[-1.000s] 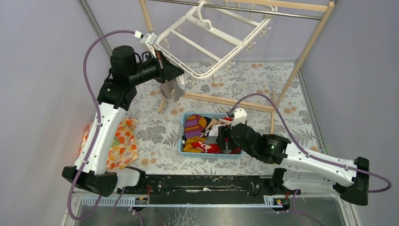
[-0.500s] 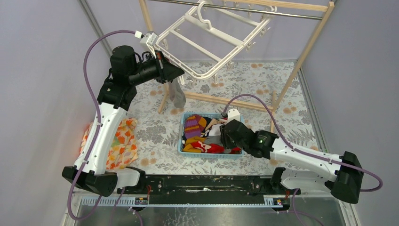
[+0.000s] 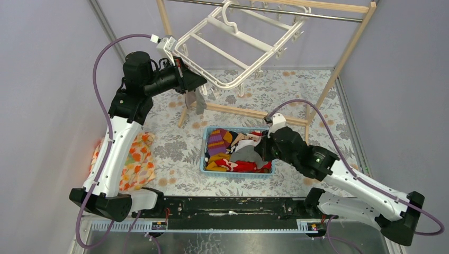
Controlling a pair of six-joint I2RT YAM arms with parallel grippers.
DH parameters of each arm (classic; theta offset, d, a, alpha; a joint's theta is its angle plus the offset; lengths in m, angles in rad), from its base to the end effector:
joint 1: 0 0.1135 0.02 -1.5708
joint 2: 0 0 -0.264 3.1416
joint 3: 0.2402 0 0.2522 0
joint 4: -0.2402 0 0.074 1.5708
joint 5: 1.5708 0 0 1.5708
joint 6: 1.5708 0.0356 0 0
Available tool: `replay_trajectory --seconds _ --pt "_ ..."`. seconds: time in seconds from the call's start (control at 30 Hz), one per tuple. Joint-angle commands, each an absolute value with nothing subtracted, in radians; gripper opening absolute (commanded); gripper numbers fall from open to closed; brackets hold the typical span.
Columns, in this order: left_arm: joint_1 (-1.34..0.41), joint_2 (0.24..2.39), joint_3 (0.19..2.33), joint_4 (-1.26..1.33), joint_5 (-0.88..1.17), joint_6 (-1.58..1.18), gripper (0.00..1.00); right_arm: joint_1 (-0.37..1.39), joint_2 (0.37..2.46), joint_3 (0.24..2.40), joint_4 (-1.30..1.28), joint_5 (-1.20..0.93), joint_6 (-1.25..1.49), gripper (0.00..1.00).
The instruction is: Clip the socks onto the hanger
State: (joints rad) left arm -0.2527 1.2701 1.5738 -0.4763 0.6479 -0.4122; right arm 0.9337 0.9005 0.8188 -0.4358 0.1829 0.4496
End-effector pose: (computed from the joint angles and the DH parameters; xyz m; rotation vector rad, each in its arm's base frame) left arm 0.2449 -0.0854 0.4786 0.3545 1.7909 -1.0398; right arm 0.1240 0.1567 0.3063 -0.4026 2.1072 0.6431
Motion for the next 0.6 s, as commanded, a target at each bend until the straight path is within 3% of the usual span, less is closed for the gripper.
replay_trajectory --seconds 0.0,0.23,0.57 --pt "-0.251 1.252 1.563 -0.461 0.664 -0.4 0.0 0.921 0.863 0.903 -0.52 0.247 0.463 0.0" --pt "-0.252 1.245 1.555 -0.456 0.666 -0.396 0.0 0.918 0.804 0.891 -0.592 0.382 0.522 0.0" --pt "-0.252 1.244 1.554 -0.456 0.668 -0.391 0.0 0.917 0.899 1.125 -0.514 0.273 0.5 0.0"
